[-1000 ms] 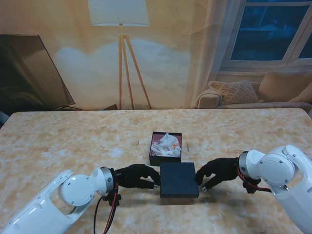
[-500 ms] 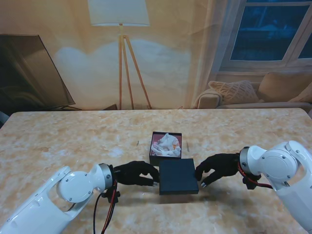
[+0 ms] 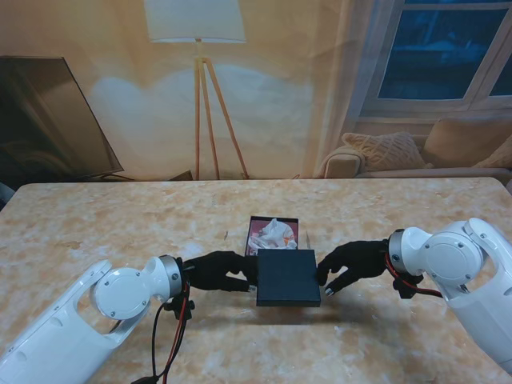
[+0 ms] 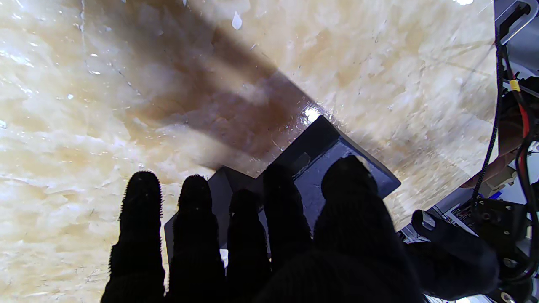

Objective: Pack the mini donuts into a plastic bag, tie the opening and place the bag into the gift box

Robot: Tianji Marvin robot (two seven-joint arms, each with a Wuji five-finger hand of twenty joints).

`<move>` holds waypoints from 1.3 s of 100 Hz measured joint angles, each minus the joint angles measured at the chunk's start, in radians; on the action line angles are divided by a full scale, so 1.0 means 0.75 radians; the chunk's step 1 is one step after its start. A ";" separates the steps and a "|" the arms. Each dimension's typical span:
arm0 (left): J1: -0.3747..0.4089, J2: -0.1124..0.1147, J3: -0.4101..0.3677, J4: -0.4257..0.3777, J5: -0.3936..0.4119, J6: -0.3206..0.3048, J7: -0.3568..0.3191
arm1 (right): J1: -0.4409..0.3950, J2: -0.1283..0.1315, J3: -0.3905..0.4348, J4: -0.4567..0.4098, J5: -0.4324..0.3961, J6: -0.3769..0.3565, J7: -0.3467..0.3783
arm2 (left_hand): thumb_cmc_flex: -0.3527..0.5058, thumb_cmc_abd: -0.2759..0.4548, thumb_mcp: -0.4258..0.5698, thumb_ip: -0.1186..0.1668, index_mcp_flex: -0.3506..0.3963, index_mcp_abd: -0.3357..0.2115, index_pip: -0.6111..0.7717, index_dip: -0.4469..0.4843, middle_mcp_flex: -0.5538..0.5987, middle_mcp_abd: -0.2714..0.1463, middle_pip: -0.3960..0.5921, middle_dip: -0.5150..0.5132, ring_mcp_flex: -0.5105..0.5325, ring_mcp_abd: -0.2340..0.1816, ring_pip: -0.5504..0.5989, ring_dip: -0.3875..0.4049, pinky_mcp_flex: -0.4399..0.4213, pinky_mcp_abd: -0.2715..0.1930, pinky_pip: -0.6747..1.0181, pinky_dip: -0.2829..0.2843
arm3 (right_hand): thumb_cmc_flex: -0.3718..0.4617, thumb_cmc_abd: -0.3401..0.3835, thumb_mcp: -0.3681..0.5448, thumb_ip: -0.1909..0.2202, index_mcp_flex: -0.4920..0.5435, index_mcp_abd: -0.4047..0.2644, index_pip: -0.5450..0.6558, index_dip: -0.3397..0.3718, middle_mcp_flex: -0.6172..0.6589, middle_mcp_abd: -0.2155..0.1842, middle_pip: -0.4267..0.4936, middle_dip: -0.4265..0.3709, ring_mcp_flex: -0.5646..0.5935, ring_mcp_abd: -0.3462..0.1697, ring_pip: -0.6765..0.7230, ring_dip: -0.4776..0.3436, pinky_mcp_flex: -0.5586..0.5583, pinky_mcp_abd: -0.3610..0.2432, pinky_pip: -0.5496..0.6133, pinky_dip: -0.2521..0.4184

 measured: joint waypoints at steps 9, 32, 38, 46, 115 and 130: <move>-0.025 -0.002 0.005 0.005 -0.003 0.016 0.002 | 0.029 -0.002 -0.021 0.018 0.002 0.015 -0.001 | -0.001 0.000 0.000 0.000 0.001 0.003 0.000 0.000 0.000 -0.005 0.000 0.000 0.000 0.000 0.000 0.000 0.000 0.000 0.000 0.000 | 0.000 0.000 0.000 0.000 0.000 0.000 0.000 0.000 0.000 0.001 0.000 0.000 0.004 0.000 0.000 0.000 0.000 0.000 0.000 0.000; -0.076 -0.010 0.022 0.036 -0.007 0.055 0.022 | 0.094 -0.007 -0.069 0.073 0.026 0.034 -0.023 | -0.015 0.000 0.000 0.000 0.002 0.021 0.007 0.002 0.000 -0.024 0.000 0.000 0.000 0.001 0.000 0.000 0.000 0.000 0.000 0.000 | 0.000 0.000 0.000 0.000 0.000 0.000 0.000 0.000 0.003 0.009 0.000 0.000 0.010 0.000 0.000 0.000 0.003 0.001 0.013 0.000; -0.088 -0.013 0.028 0.049 -0.007 0.065 0.028 | 0.113 -0.009 -0.086 0.091 0.030 0.038 -0.036 | -0.015 0.000 0.001 0.000 0.002 0.025 0.008 0.002 0.000 -0.025 0.000 0.000 0.000 0.008 0.000 0.000 0.000 0.000 0.000 0.000 | 0.000 0.000 0.000 0.000 0.000 0.000 0.000 0.000 0.003 0.011 0.000 0.000 0.011 0.000 0.001 0.000 0.004 0.001 0.013 0.000; -0.103 -0.016 0.033 0.065 -0.007 0.076 0.032 | 0.140 -0.012 -0.111 0.114 0.036 0.049 -0.047 | -0.015 0.000 0.001 0.000 0.002 0.029 0.008 0.002 -0.001 -0.028 -0.001 -0.001 0.000 0.009 0.000 0.000 0.000 0.000 0.000 0.000 | 0.000 0.000 0.000 0.000 0.000 0.000 0.000 0.000 0.003 0.011 0.000 0.000 0.016 0.000 0.001 0.000 0.004 0.003 0.014 0.000; -0.195 -0.044 0.060 0.174 0.007 0.113 0.094 | 0.329 -0.048 -0.280 0.278 0.077 0.124 -0.118 | -0.029 0.000 0.001 0.000 0.002 0.054 0.008 0.002 -0.006 -0.066 -0.023 -0.007 0.000 0.010 0.000 0.000 0.000 0.005 0.000 0.000 | -0.013 0.000 0.000 0.000 0.000 0.000 0.000 0.000 0.003 0.013 0.000 0.001 0.018 0.000 0.011 0.000 0.008 0.012 0.019 0.000; -0.218 -0.048 0.071 0.200 0.004 0.113 0.103 | 0.353 -0.053 -0.301 0.300 0.077 0.130 -0.135 | -0.030 0.000 0.001 0.000 0.000 0.053 0.008 0.000 -0.017 -0.075 -0.024 -0.007 0.000 0.010 0.000 0.000 0.000 0.015 0.000 0.000 | -0.016 0.000 0.000 0.000 0.000 0.000 0.000 0.000 0.003 0.013 0.000 0.001 0.018 0.000 0.011 0.000 0.008 0.012 0.028 0.000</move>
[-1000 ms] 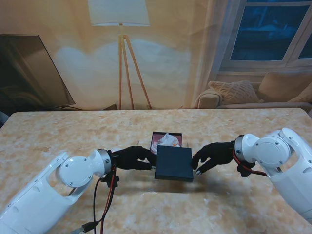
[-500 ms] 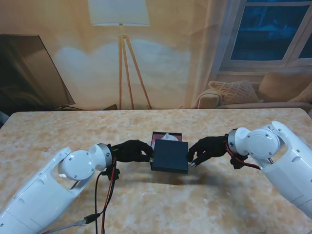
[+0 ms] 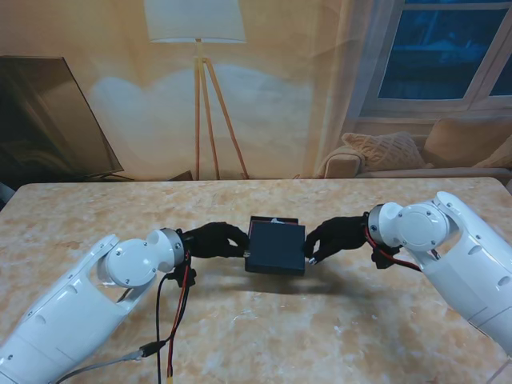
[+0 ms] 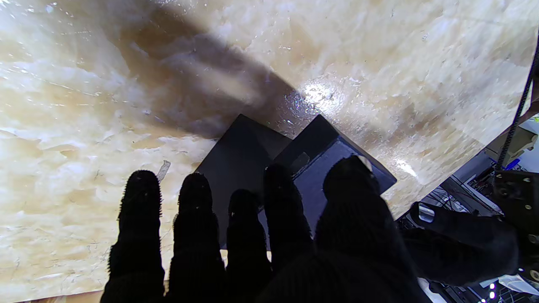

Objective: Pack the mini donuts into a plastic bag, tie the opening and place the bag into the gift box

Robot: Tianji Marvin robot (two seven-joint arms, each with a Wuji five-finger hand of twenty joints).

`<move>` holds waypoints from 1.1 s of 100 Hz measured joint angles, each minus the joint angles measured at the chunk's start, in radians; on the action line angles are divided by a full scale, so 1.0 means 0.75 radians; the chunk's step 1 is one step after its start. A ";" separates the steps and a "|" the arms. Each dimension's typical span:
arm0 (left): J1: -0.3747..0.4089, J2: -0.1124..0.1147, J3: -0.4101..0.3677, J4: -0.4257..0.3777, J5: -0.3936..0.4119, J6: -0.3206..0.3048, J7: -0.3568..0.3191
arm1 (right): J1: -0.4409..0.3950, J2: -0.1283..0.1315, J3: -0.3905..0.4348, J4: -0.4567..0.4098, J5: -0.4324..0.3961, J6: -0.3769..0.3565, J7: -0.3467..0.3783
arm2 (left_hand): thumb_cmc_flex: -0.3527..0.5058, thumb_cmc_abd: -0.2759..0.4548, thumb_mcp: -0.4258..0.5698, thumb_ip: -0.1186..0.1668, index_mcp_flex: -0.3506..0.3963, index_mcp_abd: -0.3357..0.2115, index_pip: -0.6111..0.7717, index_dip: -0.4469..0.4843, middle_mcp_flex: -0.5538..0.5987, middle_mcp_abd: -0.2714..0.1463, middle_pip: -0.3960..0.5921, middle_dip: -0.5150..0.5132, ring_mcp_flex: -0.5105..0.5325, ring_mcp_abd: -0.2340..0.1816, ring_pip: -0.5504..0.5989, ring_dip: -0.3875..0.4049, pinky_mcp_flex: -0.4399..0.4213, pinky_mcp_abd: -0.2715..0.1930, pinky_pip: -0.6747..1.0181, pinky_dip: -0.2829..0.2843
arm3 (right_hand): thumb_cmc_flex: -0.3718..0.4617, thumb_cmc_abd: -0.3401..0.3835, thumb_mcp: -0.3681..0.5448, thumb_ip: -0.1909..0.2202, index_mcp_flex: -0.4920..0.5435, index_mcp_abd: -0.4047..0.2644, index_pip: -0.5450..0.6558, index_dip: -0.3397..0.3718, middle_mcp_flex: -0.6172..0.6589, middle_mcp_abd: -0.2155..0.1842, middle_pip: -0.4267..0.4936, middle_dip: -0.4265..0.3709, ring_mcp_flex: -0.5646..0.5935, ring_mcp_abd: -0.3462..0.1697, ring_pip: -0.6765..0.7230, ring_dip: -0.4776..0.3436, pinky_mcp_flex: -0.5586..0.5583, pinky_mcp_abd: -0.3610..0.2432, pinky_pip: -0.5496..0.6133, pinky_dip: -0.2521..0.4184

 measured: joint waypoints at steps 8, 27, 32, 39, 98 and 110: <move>-0.005 -0.004 0.001 0.008 0.003 0.000 0.016 | 0.022 -0.003 -0.022 0.019 0.006 0.007 -0.003 | -0.001 0.000 0.000 0.000 0.000 -0.002 0.000 0.000 0.000 -0.011 -0.009 0.000 0.000 0.000 0.000 0.000 0.000 0.000 0.000 0.000 | 0.000 0.000 0.000 0.000 0.000 0.000 0.000 0.000 0.000 0.000 -0.001 0.000 0.000 0.000 0.000 0.000 0.000 0.000 0.000 0.000; -0.030 -0.013 0.020 0.033 0.022 -0.001 0.056 | 0.072 -0.011 -0.061 0.067 0.028 0.026 -0.012 | -0.003 0.000 0.000 0.000 0.000 -0.002 0.000 0.000 -0.002 -0.029 -0.011 -0.010 0.000 0.000 0.000 0.000 0.000 0.001 0.000 0.000 | 0.000 0.000 0.000 0.000 0.000 0.000 0.000 0.000 0.000 0.000 -0.005 0.000 0.000 0.000 0.000 0.000 0.000 0.000 0.001 0.000; -0.042 -0.017 0.028 0.045 0.022 0.002 0.063 | 0.081 -0.013 -0.068 0.077 0.029 0.029 -0.015 | -0.003 0.000 0.000 0.000 0.000 -0.002 0.000 -0.001 -0.003 -0.036 -0.012 -0.011 0.000 0.000 0.000 0.000 0.000 0.001 0.000 0.000 | 0.000 0.000 0.000 0.000 0.000 0.000 0.000 0.000 0.000 -0.001 -0.005 0.000 0.000 0.000 0.000 0.000 0.000 0.000 0.001 0.000; -0.061 -0.023 0.041 0.063 0.017 0.015 0.074 | 0.084 -0.017 -0.065 0.079 0.029 0.042 -0.017 | -0.003 0.000 0.000 0.000 0.000 -0.002 0.000 -0.001 -0.003 -0.046 -0.014 -0.011 0.000 0.000 0.000 0.000 0.000 0.001 0.000 0.000 | 0.000 0.000 0.000 0.000 -0.001 0.000 -0.011 0.000 0.000 -0.002 -0.005 0.000 0.000 0.000 0.000 0.000 0.000 0.000 0.001 0.000; -0.144 -0.068 0.094 0.193 -0.018 0.083 0.173 | 0.233 -0.064 -0.227 0.265 0.108 0.119 -0.131 | -0.003 -0.002 0.013 0.000 -0.001 0.000 -0.022 -0.006 -0.023 -0.100 -0.032 -0.013 0.001 0.000 0.000 0.000 0.000 0.003 0.000 0.000 | 0.000 0.000 0.000 0.000 -0.002 0.000 -0.036 0.000 -0.004 -0.050 -0.013 -0.001 0.000 0.003 0.000 0.000 0.000 0.001 0.002 0.000; -0.152 -0.073 0.102 0.212 -0.025 0.090 0.181 | 0.259 -0.072 -0.257 0.294 0.111 0.120 -0.145 | -0.004 -0.016 0.014 0.000 -0.001 0.000 -0.032 -0.007 -0.024 -0.102 -0.035 -0.013 0.001 0.000 0.000 0.000 0.000 0.003 0.000 0.000 | 0.000 0.000 0.000 0.000 -0.003 0.000 -0.036 0.000 -0.009 -0.054 -0.013 -0.001 0.000 0.003 0.000 0.000 0.000 0.002 0.004 0.000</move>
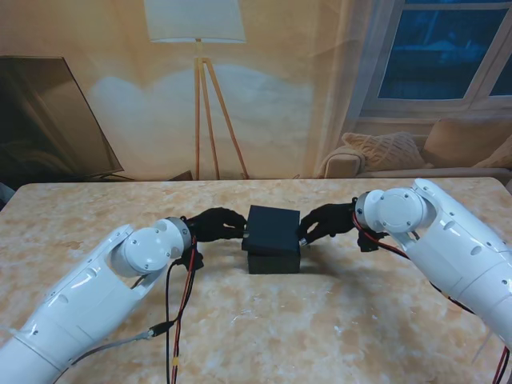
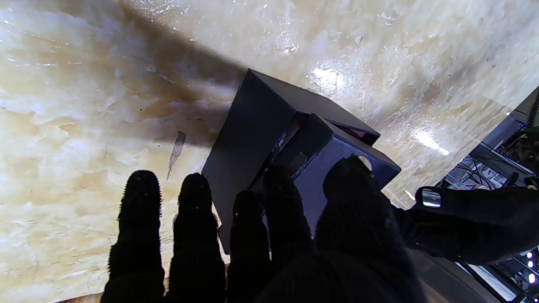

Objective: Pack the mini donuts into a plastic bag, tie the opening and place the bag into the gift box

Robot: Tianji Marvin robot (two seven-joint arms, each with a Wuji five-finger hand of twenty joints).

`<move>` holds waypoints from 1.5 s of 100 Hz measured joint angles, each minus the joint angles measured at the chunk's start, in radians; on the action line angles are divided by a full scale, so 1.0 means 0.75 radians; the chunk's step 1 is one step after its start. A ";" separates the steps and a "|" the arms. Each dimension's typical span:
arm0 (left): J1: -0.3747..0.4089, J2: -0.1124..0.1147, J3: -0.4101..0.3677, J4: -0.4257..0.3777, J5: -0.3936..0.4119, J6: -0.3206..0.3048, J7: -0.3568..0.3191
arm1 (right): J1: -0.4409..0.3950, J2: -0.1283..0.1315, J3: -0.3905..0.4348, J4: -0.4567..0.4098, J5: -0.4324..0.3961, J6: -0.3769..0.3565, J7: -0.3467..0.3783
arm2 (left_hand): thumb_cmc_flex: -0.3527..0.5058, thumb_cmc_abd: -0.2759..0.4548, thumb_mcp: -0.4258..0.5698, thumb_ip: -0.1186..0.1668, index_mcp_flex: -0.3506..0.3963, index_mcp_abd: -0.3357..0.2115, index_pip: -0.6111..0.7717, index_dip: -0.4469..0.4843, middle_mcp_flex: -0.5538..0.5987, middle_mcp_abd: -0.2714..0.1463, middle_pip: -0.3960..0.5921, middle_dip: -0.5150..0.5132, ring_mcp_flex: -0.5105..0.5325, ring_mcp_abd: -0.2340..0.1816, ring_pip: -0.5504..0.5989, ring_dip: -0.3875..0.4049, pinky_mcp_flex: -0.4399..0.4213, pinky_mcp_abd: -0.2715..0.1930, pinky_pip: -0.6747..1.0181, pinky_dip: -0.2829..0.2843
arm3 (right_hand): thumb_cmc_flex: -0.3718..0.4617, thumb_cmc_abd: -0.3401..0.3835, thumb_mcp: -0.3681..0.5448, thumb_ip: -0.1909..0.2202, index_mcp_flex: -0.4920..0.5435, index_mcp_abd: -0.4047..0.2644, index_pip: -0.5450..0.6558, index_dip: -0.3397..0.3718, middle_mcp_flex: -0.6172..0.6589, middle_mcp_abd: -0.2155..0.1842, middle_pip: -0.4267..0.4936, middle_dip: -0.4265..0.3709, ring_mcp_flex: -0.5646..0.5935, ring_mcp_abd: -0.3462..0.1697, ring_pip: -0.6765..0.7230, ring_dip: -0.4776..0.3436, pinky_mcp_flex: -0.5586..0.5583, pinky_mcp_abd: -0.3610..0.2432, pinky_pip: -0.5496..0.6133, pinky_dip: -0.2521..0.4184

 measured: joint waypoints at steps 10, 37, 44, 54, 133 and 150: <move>-0.005 -0.005 0.004 0.015 -0.007 0.009 0.004 | 0.011 -0.007 -0.010 0.018 0.010 0.003 -0.008 | 0.000 0.000 0.002 0.000 0.000 0.000 -0.002 0.000 0.000 0.000 -0.001 0.000 0.000 0.000 0.000 0.000 0.000 0.000 0.000 0.000 | 0.000 0.000 0.000 0.000 0.000 0.000 0.000 0.000 -0.005 0.000 0.001 0.000 0.000 0.003 0.000 0.000 0.000 0.001 0.000 0.000; 0.004 -0.008 -0.006 0.014 -0.017 0.007 0.009 | 0.010 -0.011 -0.001 0.024 0.009 0.003 -0.015 | -0.001 0.000 0.002 0.000 0.000 -0.007 -0.002 0.000 0.000 -0.005 -0.001 0.000 0.000 0.000 0.000 0.000 0.000 0.001 0.000 0.000 | 0.000 0.000 0.000 0.000 0.000 0.000 0.000 0.000 -0.006 -0.011 0.001 0.000 0.000 0.003 0.000 0.000 0.000 0.011 0.004 0.000; 0.009 -0.006 -0.010 0.007 -0.020 0.006 0.005 | 0.009 -0.011 0.004 0.023 0.007 0.003 -0.017 | -0.001 0.000 0.002 0.000 -0.001 -0.007 -0.002 0.000 0.000 0.005 -0.001 -0.001 0.000 0.000 0.000 0.000 0.000 0.001 0.000 0.000 | 0.000 0.000 0.000 0.000 0.000 0.000 0.000 0.000 -0.006 -0.018 0.001 0.000 0.000 0.003 0.000 0.000 0.000 0.013 0.012 0.000; 0.019 -0.004 -0.019 -0.004 -0.023 0.003 0.001 | 0.008 -0.011 0.008 0.022 0.005 0.002 -0.017 | -0.001 0.000 0.003 0.000 -0.001 -0.007 -0.002 -0.001 0.000 0.015 -0.001 -0.001 0.000 0.000 0.000 0.000 0.000 0.001 0.000 0.000 | 0.000 0.000 0.000 0.000 0.000 0.000 0.000 0.000 -0.006 -0.031 0.001 0.000 0.000 0.003 0.000 0.000 0.000 0.013 0.012 0.000; 0.076 0.008 -0.041 -0.059 -0.027 -0.018 -0.011 | -0.009 -0.003 0.023 0.003 -0.046 0.002 -0.014 | -0.001 0.000 0.003 0.000 -0.002 -0.045 -0.021 -0.003 -0.001 0.047 -0.009 -0.002 0.000 0.000 0.000 0.000 -0.001 0.001 0.000 0.000 | 0.000 0.000 0.000 0.000 0.017 0.000 0.006 0.002 -0.006 -0.041 -0.013 -0.001 0.002 0.003 0.000 0.000 0.000 0.013 0.013 0.000; 0.085 0.007 -0.045 -0.062 -0.027 -0.017 -0.008 | -0.010 -0.003 0.022 0.003 -0.047 0.003 -0.015 | -0.001 0.000 0.003 0.000 -0.002 -0.046 -0.021 -0.003 -0.001 0.046 -0.014 -0.002 0.000 0.000 0.000 0.000 -0.002 0.001 0.000 0.000 | 0.000 0.000 0.000 0.000 0.018 0.000 0.006 0.002 -0.006 -0.043 -0.013 -0.001 0.002 0.003 0.001 0.000 0.000 0.013 0.013 0.000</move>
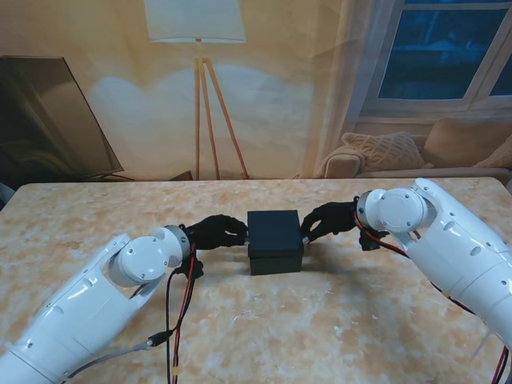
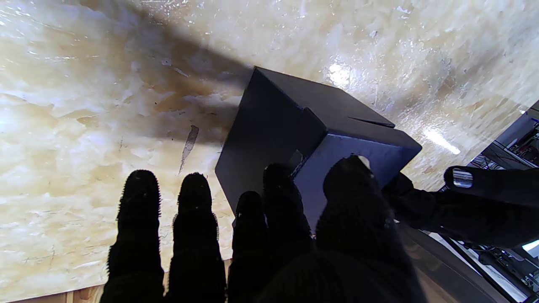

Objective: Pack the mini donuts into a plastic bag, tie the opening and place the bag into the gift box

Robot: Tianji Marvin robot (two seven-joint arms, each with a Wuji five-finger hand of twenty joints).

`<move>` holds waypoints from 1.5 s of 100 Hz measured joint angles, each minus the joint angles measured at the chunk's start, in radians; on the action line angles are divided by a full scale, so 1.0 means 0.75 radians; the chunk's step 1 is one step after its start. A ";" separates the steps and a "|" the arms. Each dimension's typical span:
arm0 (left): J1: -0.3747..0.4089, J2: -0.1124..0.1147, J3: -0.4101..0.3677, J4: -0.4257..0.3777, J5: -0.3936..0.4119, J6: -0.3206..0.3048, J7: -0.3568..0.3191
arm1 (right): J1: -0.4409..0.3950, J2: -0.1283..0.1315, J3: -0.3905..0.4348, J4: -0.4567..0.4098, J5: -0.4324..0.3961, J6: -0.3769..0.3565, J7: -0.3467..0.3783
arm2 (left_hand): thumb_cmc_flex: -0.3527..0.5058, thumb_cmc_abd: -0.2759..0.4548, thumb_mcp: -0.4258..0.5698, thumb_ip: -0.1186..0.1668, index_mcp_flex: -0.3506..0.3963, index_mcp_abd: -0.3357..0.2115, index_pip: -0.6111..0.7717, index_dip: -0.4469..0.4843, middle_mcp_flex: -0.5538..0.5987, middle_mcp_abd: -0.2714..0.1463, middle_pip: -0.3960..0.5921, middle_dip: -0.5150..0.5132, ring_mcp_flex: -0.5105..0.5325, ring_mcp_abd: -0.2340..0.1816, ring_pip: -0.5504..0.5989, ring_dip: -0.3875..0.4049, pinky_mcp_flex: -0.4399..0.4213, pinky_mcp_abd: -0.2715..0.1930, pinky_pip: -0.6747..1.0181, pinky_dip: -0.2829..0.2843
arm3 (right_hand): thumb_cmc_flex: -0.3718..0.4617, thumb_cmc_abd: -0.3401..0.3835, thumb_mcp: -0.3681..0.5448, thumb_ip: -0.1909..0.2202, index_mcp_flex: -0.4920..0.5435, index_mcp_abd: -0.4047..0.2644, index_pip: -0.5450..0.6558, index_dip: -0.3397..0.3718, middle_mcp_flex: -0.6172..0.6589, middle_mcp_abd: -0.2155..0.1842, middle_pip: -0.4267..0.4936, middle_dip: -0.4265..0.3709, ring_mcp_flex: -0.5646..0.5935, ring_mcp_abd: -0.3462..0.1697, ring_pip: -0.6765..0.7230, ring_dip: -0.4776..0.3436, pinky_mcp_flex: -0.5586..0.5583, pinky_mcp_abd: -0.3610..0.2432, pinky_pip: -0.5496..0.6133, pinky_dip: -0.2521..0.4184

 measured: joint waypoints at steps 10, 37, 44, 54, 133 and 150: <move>0.004 0.000 -0.002 -0.003 0.000 0.001 0.001 | -0.002 0.000 0.001 -0.002 -0.006 0.000 0.000 | 0.000 0.000 0.000 0.000 0.000 -0.003 0.000 0.000 0.000 -0.001 0.000 0.000 0.000 0.000 0.000 0.000 0.000 0.000 0.000 0.000 | 0.000 0.000 0.000 0.000 0.000 0.000 0.000 0.000 0.000 0.000 0.000 0.000 0.000 0.000 0.000 0.000 0.000 0.000 0.000 0.000; 0.008 -0.003 -0.002 -0.001 -0.003 0.013 0.010 | 0.000 0.000 -0.005 -0.001 -0.006 0.000 0.000 | 0.000 0.000 0.000 0.000 0.000 -0.009 0.000 0.000 0.000 -0.016 0.000 0.000 0.000 0.000 0.000 0.000 0.000 0.000 0.000 0.000 | 0.000 0.000 0.000 0.000 0.000 0.000 0.000 0.006 0.000 0.000 0.000 0.000 0.000 0.000 0.000 0.000 0.000 0.000 0.000 0.000; 0.008 -0.003 -0.002 0.000 -0.003 0.013 0.010 | 0.000 0.000 -0.006 -0.001 -0.006 0.000 0.001 | 0.000 0.000 0.000 0.000 0.000 -0.010 0.000 0.000 0.000 -0.017 0.000 0.000 0.000 0.000 0.000 0.000 0.000 0.000 0.000 0.000 | 0.000 0.000 0.000 0.000 0.000 0.000 0.000 0.006 0.000 0.000 0.000 0.000 0.000 0.000 0.000 0.000 0.000 0.000 0.000 0.000; 0.009 -0.003 -0.002 0.000 -0.003 0.013 0.009 | 0.000 0.000 -0.008 -0.001 -0.005 0.000 0.001 | 0.000 0.000 0.000 0.000 0.000 -0.010 0.000 0.000 0.000 -0.018 0.000 0.000 0.000 0.000 0.000 0.000 0.000 0.000 0.000 0.000 | 0.000 0.000 0.000 0.000 0.000 0.000 0.000 0.011 0.000 0.000 0.000 0.000 0.000 0.000 0.000 0.000 0.000 0.000 0.000 0.000; 0.019 -0.015 -0.007 0.006 -0.017 0.035 0.043 | -0.003 0.000 -0.007 -0.012 -0.013 -0.002 0.000 | 0.000 0.000 0.000 0.000 0.005 -0.012 0.005 0.019 0.010 -0.035 0.016 -0.004 0.012 0.018 0.001 0.001 0.013 0.000 0.015 0.001 | 0.000 0.000 0.000 0.000 0.001 0.000 0.005 0.016 0.000 0.000 0.000 0.000 0.001 0.000 0.000 0.000 0.000 0.000 0.000 0.000; 0.019 -0.015 -0.006 0.007 -0.017 0.037 0.042 | -0.002 0.000 -0.012 -0.012 -0.013 0.007 0.001 | 0.000 0.000 0.000 0.000 0.005 -0.012 0.005 0.020 0.010 -0.035 0.017 -0.004 0.012 0.018 0.001 0.001 0.013 0.000 0.015 0.002 | 0.000 0.000 0.000 0.000 0.001 0.000 0.006 0.016 0.000 0.000 0.000 0.000 0.001 0.000 0.001 0.000 0.000 0.000 0.001 0.000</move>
